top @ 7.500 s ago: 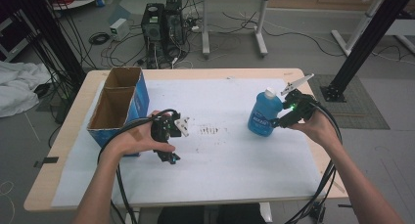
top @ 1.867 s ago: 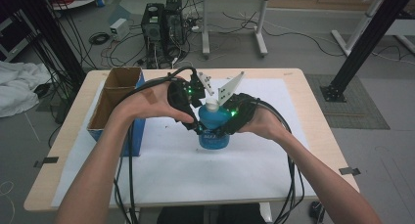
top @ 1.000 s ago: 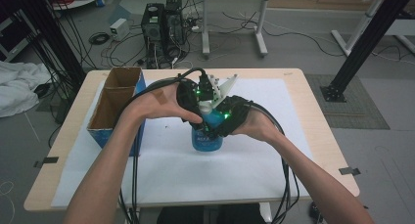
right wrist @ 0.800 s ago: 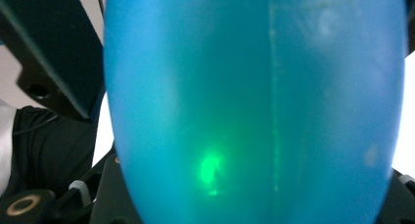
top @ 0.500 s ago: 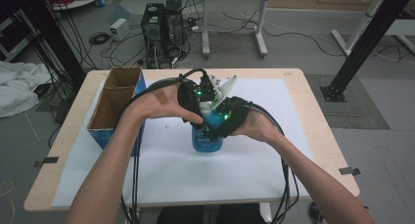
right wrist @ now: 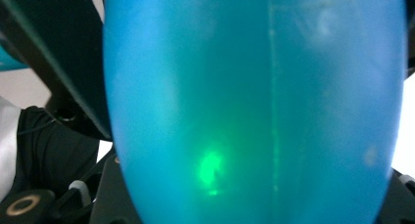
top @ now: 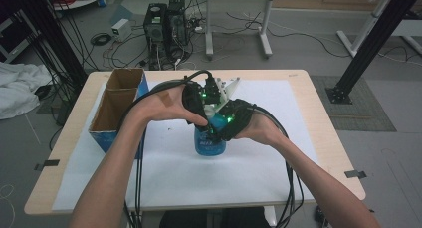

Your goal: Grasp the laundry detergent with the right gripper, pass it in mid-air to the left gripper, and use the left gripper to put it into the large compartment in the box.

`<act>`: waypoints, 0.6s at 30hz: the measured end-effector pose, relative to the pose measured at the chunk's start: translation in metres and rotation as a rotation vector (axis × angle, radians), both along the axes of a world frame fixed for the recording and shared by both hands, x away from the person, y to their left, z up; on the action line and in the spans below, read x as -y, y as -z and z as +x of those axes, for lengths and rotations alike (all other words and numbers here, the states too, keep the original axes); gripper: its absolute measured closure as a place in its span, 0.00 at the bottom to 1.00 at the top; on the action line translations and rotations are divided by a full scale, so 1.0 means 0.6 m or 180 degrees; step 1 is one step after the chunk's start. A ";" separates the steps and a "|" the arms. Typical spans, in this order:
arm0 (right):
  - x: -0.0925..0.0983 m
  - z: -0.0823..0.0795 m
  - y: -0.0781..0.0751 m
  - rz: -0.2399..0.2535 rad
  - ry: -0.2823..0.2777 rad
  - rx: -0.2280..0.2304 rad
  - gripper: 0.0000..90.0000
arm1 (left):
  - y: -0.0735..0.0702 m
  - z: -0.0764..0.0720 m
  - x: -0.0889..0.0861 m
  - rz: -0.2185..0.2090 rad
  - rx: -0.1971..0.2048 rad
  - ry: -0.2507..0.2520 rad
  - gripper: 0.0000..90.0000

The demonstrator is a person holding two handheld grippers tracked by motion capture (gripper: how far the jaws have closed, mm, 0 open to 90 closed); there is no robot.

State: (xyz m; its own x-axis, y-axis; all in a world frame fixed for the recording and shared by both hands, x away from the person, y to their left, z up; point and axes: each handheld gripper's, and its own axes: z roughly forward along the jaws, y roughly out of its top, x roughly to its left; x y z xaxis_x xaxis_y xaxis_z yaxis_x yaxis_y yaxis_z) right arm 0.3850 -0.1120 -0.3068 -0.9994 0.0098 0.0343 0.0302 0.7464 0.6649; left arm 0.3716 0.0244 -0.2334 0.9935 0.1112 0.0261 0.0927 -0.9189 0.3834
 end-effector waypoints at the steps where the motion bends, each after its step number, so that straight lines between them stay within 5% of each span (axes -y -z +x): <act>1: 0.000 0.000 0.000 -0.0002 -0.0004 -0.0002 0.51 | 0.000 0.001 0.000 0.0002 0.0003 0.0014 0.38; 18: 0.001 0.000 0.004 0.0021 -0.0008 -0.0006 0.50 | 0.001 0.000 0.001 0.0030 0.0052 0.0005 0.42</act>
